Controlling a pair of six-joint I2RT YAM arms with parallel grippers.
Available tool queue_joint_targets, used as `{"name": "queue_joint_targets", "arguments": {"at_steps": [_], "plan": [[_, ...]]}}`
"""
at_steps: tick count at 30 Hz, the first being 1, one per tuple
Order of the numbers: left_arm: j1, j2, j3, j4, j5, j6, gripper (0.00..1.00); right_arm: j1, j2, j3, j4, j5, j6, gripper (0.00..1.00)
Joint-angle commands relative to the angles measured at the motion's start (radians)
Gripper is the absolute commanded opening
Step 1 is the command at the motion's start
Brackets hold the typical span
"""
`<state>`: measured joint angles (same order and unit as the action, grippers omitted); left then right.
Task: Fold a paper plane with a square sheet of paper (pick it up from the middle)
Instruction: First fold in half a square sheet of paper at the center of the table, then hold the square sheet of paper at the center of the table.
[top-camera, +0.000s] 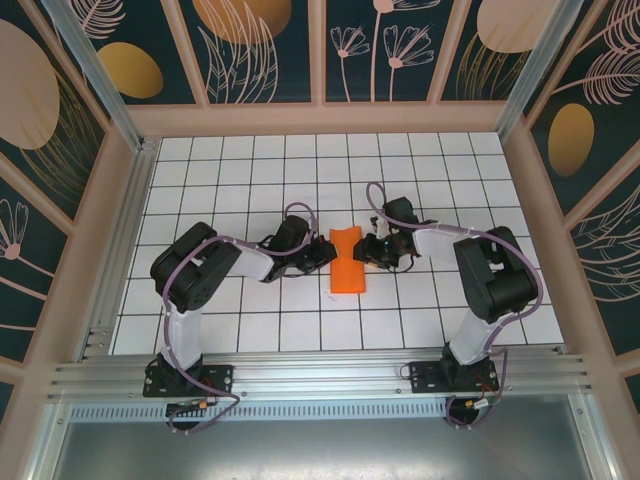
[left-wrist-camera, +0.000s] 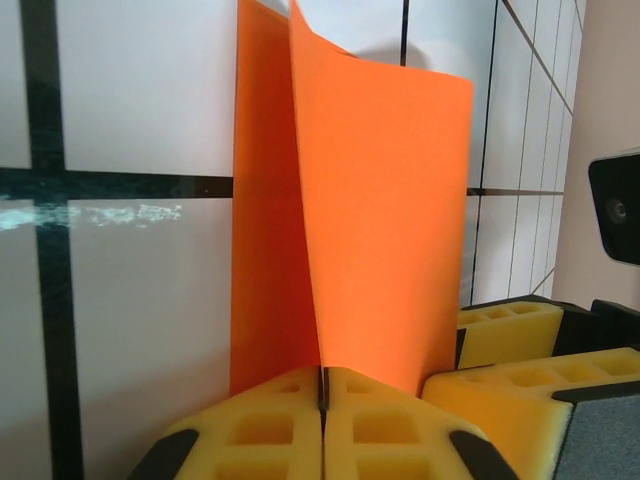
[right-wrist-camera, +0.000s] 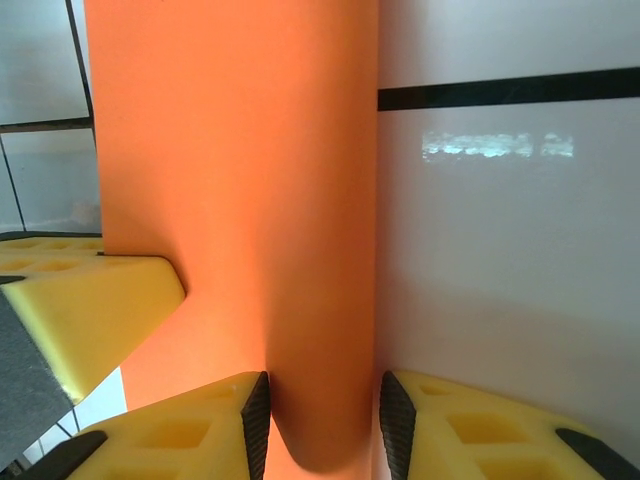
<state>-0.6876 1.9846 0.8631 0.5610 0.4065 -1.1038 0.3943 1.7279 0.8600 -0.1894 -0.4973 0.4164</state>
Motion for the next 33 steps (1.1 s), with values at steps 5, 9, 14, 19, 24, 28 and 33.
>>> {"name": "queue_joint_targets", "arguments": {"at_steps": [5, 9, 14, 19, 24, 28, 33], "plan": [[0.000, -0.090, 0.030, -0.101, -0.045, 0.021, 0.25, 0.046, 0.068, 0.018, -0.045, 0.129, -0.031, 0.38], [0.014, -0.145, 0.022, -0.195, -0.117, 0.064, 0.30, 0.058, 0.082, 0.028, -0.057, 0.162, -0.037, 0.37], [0.018, -0.154, 0.029, -0.249, -0.151, 0.098, 0.31, 0.076, 0.107, 0.046, -0.073, 0.197, -0.047, 0.37], [0.016, -0.143, 0.034, -0.256, -0.170, 0.102, 0.31, 0.082, 0.117, 0.055, -0.080, 0.214, -0.037, 0.37], [0.018, -0.112, 0.037, -0.227, -0.138, 0.093, 0.31, 0.083, 0.122, 0.057, -0.081, 0.226, -0.007, 0.37], [0.017, -0.108, 0.037, -0.222, -0.134, 0.093, 0.30, 0.084, 0.131, 0.057, -0.085, 0.233, 0.014, 0.36], [0.018, -0.111, 0.037, -0.232, -0.145, 0.099, 0.30, 0.084, 0.146, 0.057, -0.087, 0.240, 0.025, 0.35]]}}
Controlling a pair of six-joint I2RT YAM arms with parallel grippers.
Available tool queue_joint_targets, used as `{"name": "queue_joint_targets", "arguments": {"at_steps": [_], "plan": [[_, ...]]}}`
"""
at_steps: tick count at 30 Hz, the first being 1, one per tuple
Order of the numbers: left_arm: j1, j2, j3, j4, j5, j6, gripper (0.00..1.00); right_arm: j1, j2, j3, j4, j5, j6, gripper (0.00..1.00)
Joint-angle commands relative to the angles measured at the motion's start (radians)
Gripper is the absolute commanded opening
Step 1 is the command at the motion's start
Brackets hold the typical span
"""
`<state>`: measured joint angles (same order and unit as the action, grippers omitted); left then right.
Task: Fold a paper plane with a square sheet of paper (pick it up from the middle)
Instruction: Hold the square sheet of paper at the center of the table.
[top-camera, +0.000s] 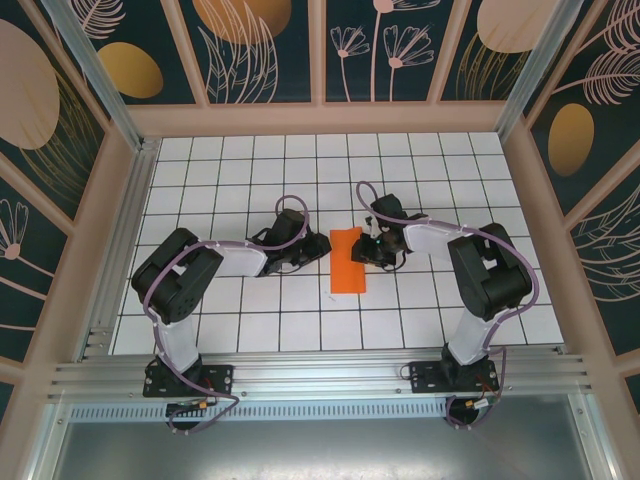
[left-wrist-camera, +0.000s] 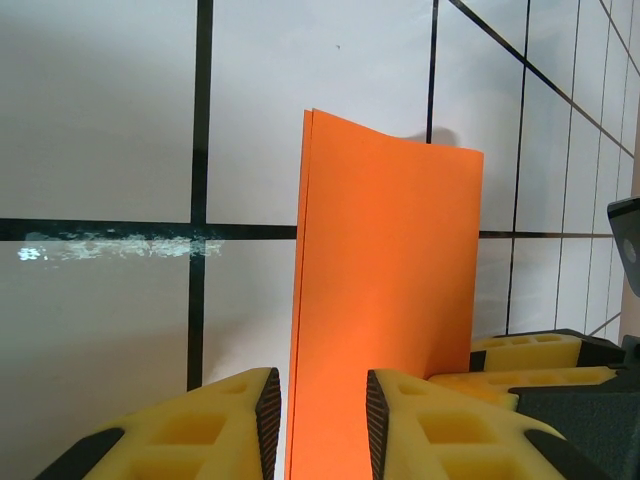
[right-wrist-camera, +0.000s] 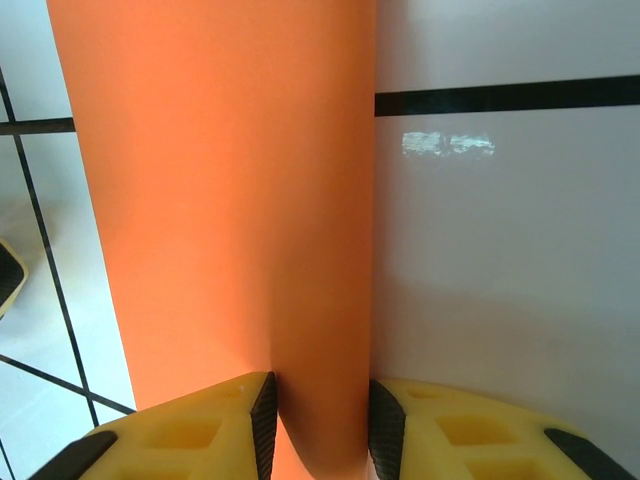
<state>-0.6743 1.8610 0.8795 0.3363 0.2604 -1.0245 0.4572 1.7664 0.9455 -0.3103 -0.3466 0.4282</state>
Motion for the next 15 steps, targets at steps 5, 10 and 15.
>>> {"name": "queue_joint_targets", "arguments": {"at_steps": [5, 10, 15], "plan": [[0.004, 0.014, 0.019, -0.008, -0.002, 0.018, 0.30, 0.020, 0.115, -0.031, 0.034, 0.093, 0.008, 0.35], [0.005, 0.014, 0.021, -0.002, 0.002, 0.017, 0.30, 0.023, 0.120, -0.027, 0.025, 0.104, -0.004, 0.36], [0.004, 0.020, 0.028, 0.011, 0.016, 0.015, 0.30, 0.026, 0.123, -0.028, 0.024, 0.113, -0.012, 0.38]]}}
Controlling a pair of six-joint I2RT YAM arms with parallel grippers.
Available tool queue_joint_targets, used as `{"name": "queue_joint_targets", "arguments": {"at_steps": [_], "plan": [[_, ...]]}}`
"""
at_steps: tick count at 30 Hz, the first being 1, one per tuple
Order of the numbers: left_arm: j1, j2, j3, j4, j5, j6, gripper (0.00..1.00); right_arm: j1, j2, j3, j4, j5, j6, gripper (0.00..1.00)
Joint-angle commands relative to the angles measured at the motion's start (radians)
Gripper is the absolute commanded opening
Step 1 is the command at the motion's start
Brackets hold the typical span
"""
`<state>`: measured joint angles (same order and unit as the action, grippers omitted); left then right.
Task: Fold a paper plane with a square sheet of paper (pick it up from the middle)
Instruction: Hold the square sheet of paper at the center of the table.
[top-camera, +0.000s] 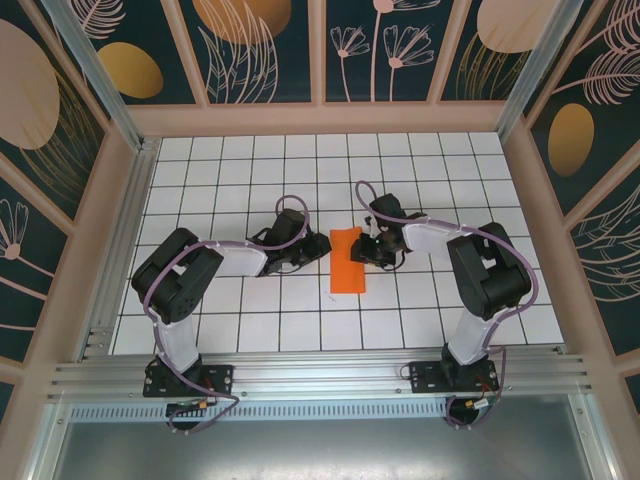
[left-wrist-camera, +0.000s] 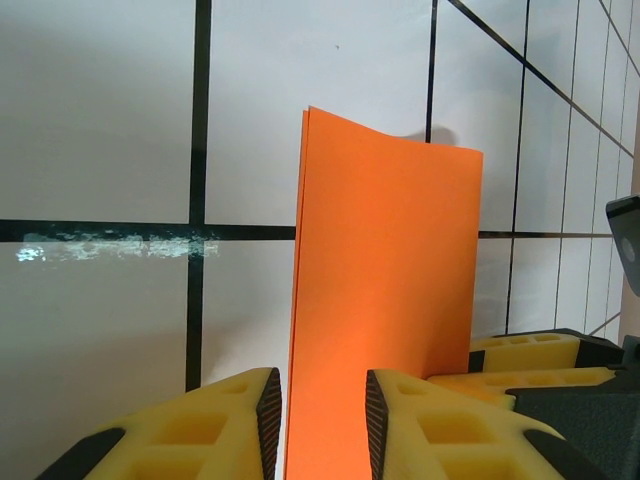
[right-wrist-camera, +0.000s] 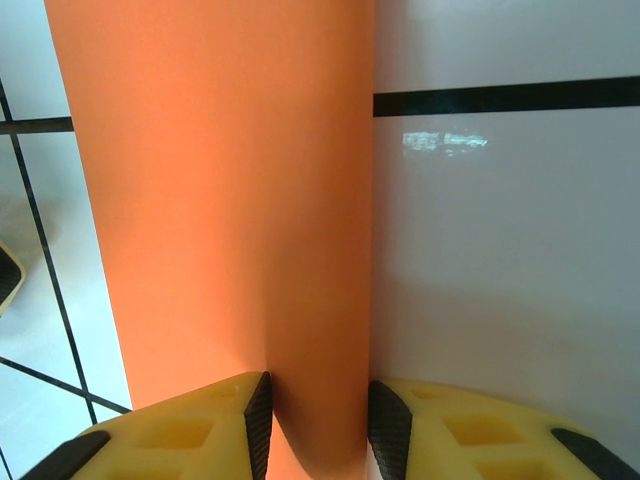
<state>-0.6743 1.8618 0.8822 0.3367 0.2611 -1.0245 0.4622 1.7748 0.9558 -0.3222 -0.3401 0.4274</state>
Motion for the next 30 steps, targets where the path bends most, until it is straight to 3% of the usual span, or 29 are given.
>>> {"name": "queue_joint_targets", "arguments": {"at_steps": [1, 30], "plan": [[0.004, 0.020, 0.026, 0.013, 0.015, 0.015, 0.30, 0.023, 0.115, -0.037, 0.038, 0.105, -0.013, 0.38], [0.001, 0.050, 0.046, 0.056, 0.093, 0.009, 0.27, 0.027, 0.136, -0.031, 0.025, 0.130, -0.058, 0.37]]}}
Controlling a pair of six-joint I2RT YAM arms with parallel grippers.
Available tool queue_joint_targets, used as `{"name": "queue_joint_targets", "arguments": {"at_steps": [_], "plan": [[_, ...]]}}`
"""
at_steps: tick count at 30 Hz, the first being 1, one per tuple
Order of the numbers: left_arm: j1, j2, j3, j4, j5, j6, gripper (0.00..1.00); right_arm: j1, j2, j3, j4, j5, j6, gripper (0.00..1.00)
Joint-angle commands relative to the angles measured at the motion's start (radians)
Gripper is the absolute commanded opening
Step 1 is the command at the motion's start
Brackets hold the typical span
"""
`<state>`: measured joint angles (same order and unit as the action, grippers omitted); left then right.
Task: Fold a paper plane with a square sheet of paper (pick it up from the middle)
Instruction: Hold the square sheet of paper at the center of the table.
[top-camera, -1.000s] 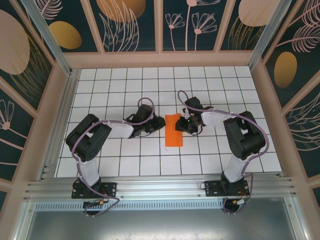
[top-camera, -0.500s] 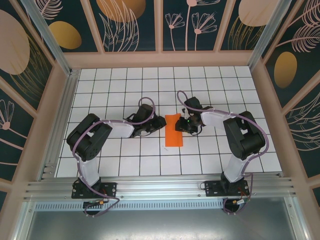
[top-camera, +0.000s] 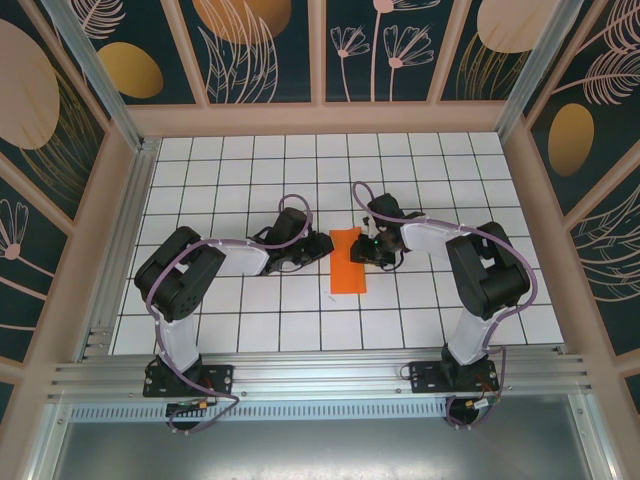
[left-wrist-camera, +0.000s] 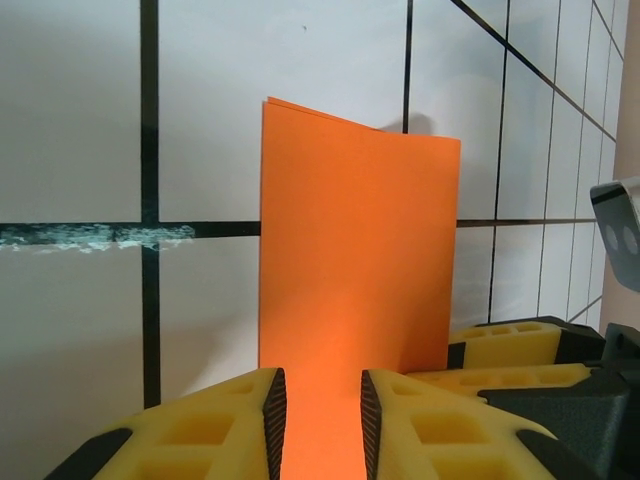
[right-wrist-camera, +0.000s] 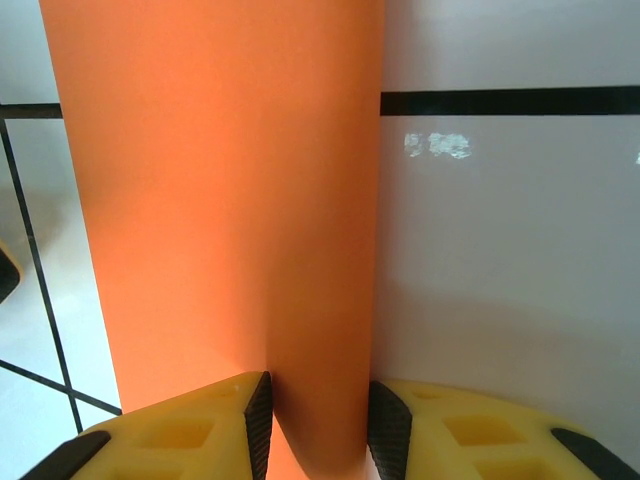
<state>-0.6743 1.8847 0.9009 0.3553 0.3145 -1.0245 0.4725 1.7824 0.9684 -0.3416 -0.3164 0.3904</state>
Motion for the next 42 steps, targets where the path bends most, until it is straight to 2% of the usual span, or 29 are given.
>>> {"name": "queue_joint_targets", "arguments": {"at_steps": [1, 11, 34, 42], "plan": [[0.002, 0.032, 0.029, 0.042, 0.048, 0.008, 0.26, 0.017, 0.129, -0.043, 0.044, 0.105, -0.019, 0.37], [-0.016, 0.075, 0.065, 0.012, 0.069, 0.013, 0.17, 0.017, 0.135, -0.044, 0.047, 0.105, -0.012, 0.37], [-0.021, 0.100, 0.066, -0.013, 0.083, 0.025, 0.14, 0.018, 0.153, -0.036, 0.041, 0.108, 0.013, 0.37], [-0.022, 0.117, 0.121, -0.156, 0.017, 0.066, 0.12, 0.018, 0.142, -0.025, 0.043, 0.091, 0.014, 0.37]]}}
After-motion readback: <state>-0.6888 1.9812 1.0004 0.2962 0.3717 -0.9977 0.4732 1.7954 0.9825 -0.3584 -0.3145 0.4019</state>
